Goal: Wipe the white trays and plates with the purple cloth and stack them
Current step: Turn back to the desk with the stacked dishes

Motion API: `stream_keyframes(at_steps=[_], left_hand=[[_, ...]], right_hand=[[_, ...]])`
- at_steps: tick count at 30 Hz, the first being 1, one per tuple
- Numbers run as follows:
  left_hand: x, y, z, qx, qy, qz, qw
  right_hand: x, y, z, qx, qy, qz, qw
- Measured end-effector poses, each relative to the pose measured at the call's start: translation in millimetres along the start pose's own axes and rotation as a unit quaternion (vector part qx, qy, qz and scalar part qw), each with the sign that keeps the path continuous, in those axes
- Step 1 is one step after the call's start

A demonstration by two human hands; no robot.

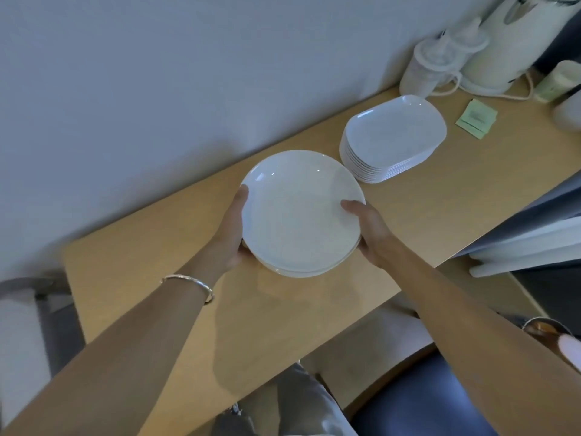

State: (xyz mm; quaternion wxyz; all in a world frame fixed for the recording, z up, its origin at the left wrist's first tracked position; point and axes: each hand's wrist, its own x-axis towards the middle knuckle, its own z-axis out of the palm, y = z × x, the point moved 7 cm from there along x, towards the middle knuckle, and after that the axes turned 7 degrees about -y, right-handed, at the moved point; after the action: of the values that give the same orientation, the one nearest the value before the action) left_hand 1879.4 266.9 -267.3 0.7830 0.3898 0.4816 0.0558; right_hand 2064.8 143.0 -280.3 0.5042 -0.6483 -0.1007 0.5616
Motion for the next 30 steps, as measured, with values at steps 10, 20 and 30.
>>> stream_keyframes(at_steps=[10, 20, 30], left_hand=[[-60, 26, -52, -0.025, 0.07, 0.042, 0.996], [-229, 57, -237, -0.124, 0.192, 0.164, 0.96], [-422, -80, -533, -0.237, 0.37, 0.198, 0.876]], right_hand=[[-26, -36, 60, -0.037, -0.006, -0.032, 0.999], [-68, -84, 311, -0.14, -0.168, -0.092, 0.972], [-138, 59, 666, -0.239, -0.341, -0.074, 0.906]])
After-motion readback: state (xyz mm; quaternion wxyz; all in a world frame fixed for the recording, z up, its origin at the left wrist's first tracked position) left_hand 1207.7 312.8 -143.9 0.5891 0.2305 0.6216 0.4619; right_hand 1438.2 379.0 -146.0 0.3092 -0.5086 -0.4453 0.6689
